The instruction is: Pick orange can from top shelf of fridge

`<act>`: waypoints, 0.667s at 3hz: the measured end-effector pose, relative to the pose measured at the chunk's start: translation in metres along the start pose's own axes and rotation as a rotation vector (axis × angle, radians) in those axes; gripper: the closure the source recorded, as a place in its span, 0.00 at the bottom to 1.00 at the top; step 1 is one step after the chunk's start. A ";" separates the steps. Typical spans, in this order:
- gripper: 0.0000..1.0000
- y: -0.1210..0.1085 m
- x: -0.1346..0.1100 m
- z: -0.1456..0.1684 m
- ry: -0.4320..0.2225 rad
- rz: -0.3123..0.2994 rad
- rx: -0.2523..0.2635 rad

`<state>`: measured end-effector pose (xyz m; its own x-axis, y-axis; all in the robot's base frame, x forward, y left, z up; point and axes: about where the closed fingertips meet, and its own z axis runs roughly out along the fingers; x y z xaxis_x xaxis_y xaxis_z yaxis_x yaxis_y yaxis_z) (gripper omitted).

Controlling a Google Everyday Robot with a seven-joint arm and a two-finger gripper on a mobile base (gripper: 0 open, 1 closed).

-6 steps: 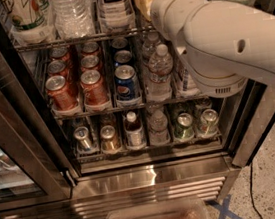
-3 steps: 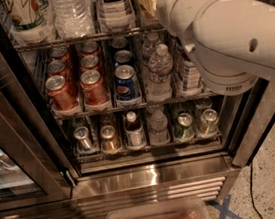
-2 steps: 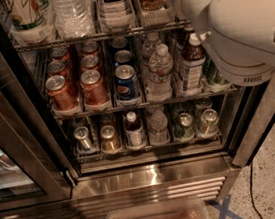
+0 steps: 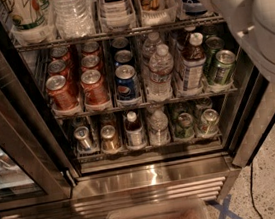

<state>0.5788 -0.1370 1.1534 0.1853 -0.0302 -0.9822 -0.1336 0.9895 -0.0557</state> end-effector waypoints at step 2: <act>1.00 -0.058 0.030 -0.076 0.196 -0.055 -0.041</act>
Offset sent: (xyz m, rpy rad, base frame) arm -0.1340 -0.0067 -0.0887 -0.2409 0.6717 0.6524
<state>0.5178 -0.2056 1.1138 0.0007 -0.1146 -0.9934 -0.1686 0.9792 -0.1131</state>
